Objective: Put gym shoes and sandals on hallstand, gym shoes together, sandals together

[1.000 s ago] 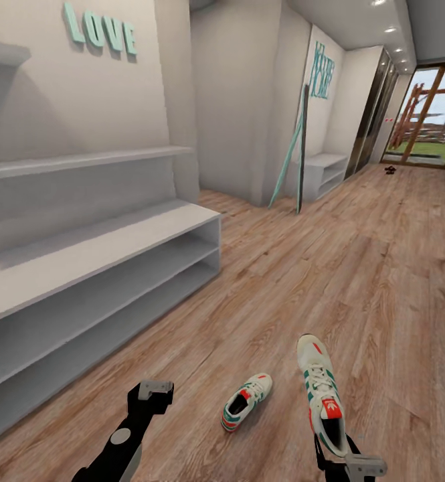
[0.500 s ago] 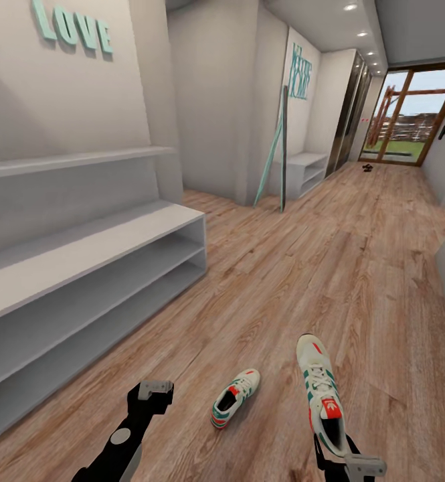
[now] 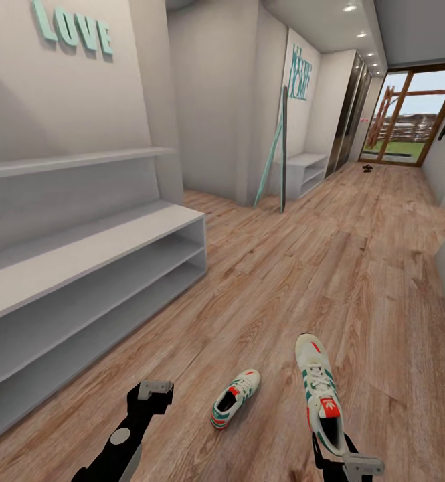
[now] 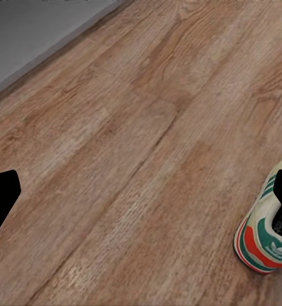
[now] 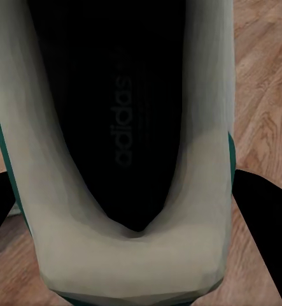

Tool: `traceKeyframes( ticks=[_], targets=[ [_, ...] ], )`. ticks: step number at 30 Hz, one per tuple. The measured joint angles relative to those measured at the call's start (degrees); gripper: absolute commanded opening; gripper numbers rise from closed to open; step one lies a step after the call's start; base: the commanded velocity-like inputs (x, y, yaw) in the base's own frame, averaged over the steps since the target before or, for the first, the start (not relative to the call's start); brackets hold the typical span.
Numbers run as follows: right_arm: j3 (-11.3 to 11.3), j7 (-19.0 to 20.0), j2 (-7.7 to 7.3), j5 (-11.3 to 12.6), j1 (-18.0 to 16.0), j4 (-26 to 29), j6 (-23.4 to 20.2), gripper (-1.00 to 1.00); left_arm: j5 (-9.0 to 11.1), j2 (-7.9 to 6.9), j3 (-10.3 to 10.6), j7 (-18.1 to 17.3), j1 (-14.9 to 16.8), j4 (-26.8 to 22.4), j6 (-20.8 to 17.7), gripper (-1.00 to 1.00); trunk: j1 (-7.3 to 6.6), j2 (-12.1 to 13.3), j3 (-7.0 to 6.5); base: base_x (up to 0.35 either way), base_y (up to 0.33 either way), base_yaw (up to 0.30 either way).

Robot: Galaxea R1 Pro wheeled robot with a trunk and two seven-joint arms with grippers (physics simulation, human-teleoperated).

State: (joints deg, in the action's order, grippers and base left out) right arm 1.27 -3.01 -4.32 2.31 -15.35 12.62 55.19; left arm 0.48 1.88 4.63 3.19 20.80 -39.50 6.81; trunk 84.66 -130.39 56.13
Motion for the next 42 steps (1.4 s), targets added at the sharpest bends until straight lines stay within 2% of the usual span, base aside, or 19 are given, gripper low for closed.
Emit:
traceKeyframes(
  ticks=[5, 9, 10, 11, 12, 13, 14, 18, 23, 25, 28, 36, 42],
  targets=[
    [-0.24, 0.00, -0.48, 0.00, 0.00, 0.60, -0.65, -1.00, -0.33, -0.15, 0.14, -0.21, 0.00, 0.18, -0.08, 1.00, 0.00, 0.00, -0.01, 0.000, 0.000, 0.000],
    [-0.23, -0.05, -1.25, -0.06, -0.01, 4.24, -3.78, -1.00, -0.40, -0.32, 0.39, -0.23, 0.02, 0.26, -0.10, 1.00, 0.00, 0.00, -0.02, 0.000, 0.000, 0.000],
    [-0.29, -0.07, -1.45, -0.03, -0.03, 7.40, -6.78, -1.00, -0.46, -0.41, 0.45, -0.26, 0.04, 0.28, -0.11, 1.00, 0.00, 0.00, -0.02, 0.000, 0.000, 0.000],
    [-0.46, -0.06, -1.79, 0.01, 0.00, 12.50, -12.39, -1.00, -0.52, -0.49, 0.46, -0.29, 0.08, 0.39, -0.13, 1.00, 0.00, 0.00, -0.02, 0.000, 0.000, 0.000],
    [-0.54, -0.02, -1.99, -0.08, -0.02, 15.18, -15.39, -1.00, -0.56, -0.52, 0.46, -0.29, 0.10, 0.45, -0.15, 1.00, 0.00, 0.00, -0.02, 0.000, 0.000, 0.000],
    [-1.10, -0.02, -2.43, 0.11, 0.00, 20.42, -21.39, -1.00, -0.62, -0.54, 0.46, -0.30, 0.15, 0.54, -0.20, 1.00, 0.00, 0.00, -0.02, 0.000, 0.000, 0.000],
    [-1.42, 0.04, -2.64, -0.07, -0.02, 23.26, -24.60, -1.00, -0.65, -0.54, 0.46, -0.31, 0.18, 0.58, -0.24, 1.00, 0.00, 0.00, -0.02, 0.000, 0.000, 0.000],
    [-5.37, 0.34, -3.34, -0.07, -0.06, 45.00, -47.68, -1.00, -0.89, -0.54, 1.10, -0.33, 0.47, 0.55, -0.70, 1.00, -0.01, 0.00, -0.02, 0.000, 0.000, 0.000],
    [-6.39, 0.59, -3.45, -0.08, -0.11, 62.02, -62.59, -1.00, -1.20, -0.22, 1.71, -0.33, 1.01, 0.27, -1.05, 1.00, -0.01, 0.00, -0.03, 0.000, 0.000, 0.000],
    [-6.53, 0.58, -3.46, -0.08, -0.11, 65.93, -65.68, -1.00, -1.24, -0.08, 1.83, -0.32, 1.08, 0.18, -1.07, 1.00, -0.01, 0.00, -0.02, 0.000, 0.000, 0.000],
    [-6.52, 0.61, -3.51, -0.08, -0.10, 68.65, -67.90, -1.00, -1.22, 0.01, 1.89, -0.32, 1.09, 0.29, -1.12, 1.00, 0.00, 0.00, -0.02, 0.000, 0.000, 0.000],
    [-6.18, 0.77, -3.04, -0.29, -0.02, 68.98, -69.22, -1.00, -1.20, -0.18, 1.94, -0.32, 0.88, 0.61, -1.21, 1.00, 0.00, 0.00, -0.05, 0.000, 0.000, -0.023],
    [-6.16, 0.74, -2.92, -0.29, -0.01, 68.86, -69.35, -1.00, -1.17, -0.18, 2.03, -0.31, 0.49, 0.15, -1.21, 1.00, 0.00, 0.00, -0.25, 0.000, 0.000, -0.193]
  ],
)
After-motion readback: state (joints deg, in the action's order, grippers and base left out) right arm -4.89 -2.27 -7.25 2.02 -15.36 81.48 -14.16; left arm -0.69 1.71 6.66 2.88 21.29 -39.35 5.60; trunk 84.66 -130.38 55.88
